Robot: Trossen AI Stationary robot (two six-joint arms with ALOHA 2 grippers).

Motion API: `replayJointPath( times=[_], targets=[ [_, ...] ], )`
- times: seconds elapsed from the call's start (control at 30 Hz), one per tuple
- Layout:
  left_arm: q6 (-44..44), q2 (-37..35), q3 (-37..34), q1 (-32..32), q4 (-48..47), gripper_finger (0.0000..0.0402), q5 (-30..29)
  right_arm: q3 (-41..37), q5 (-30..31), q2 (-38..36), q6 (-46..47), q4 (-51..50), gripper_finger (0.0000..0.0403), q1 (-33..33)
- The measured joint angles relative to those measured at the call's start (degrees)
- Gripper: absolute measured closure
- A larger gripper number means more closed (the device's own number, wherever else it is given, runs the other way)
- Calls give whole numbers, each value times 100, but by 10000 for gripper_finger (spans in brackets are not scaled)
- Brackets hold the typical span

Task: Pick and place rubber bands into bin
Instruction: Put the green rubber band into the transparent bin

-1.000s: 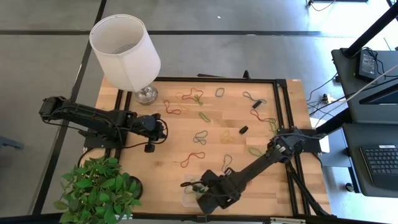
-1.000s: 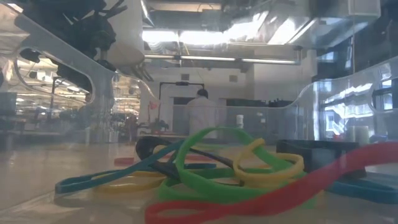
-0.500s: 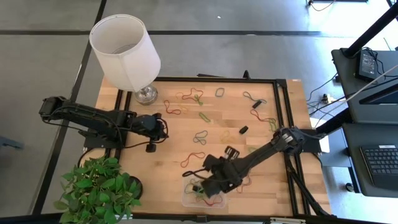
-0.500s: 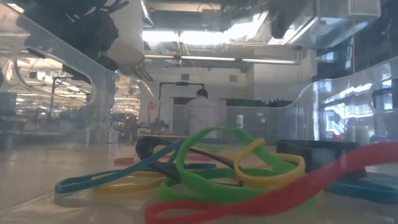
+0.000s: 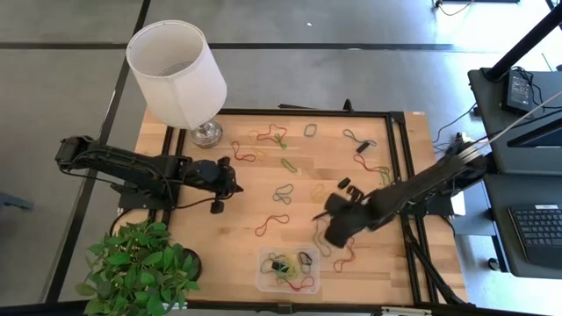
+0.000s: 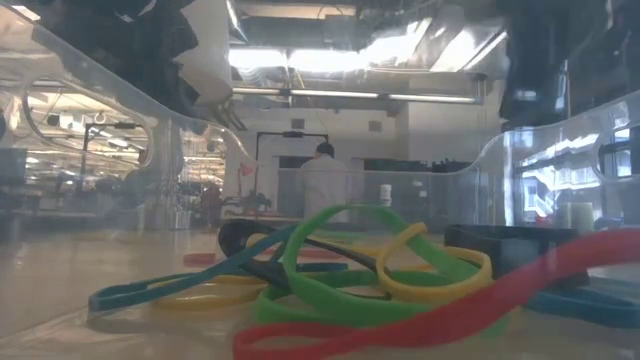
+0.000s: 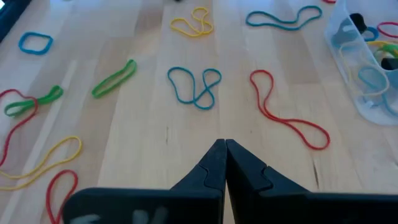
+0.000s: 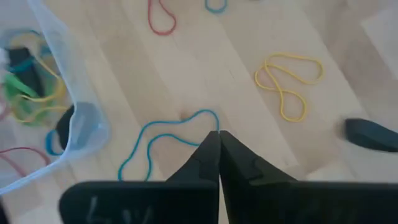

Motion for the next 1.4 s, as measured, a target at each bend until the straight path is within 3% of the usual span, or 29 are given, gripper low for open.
replayJointPath(
  times=[0.27,0.47,0.87,1.17,1.3,1.4],
  targets=[
    [-341,2,64,0,-38,398,-166,-2355,-446,-2205,-1059,2140,397,-446],
    [-286,334,746,-42,-582,398,-538,-3167,-372,-3068,-1553,2296,390,-712],
    [567,2145,2653,502,-1360,398,-745,-3495,-178,-3194,-1255,2429,389,-773],
    [2239,3883,4345,1439,-2061,393,382,-3495,-28,-3190,-854,2982,390,-810],
    [3006,4646,4900,1687,-2305,362,1128,-3495,-23,-3190,-766,3068,389,-897],
    [3487,5147,5209,1751,-2480,324,1228,-3495,79,-3190,-494,3107,389,-964]
  ],
)
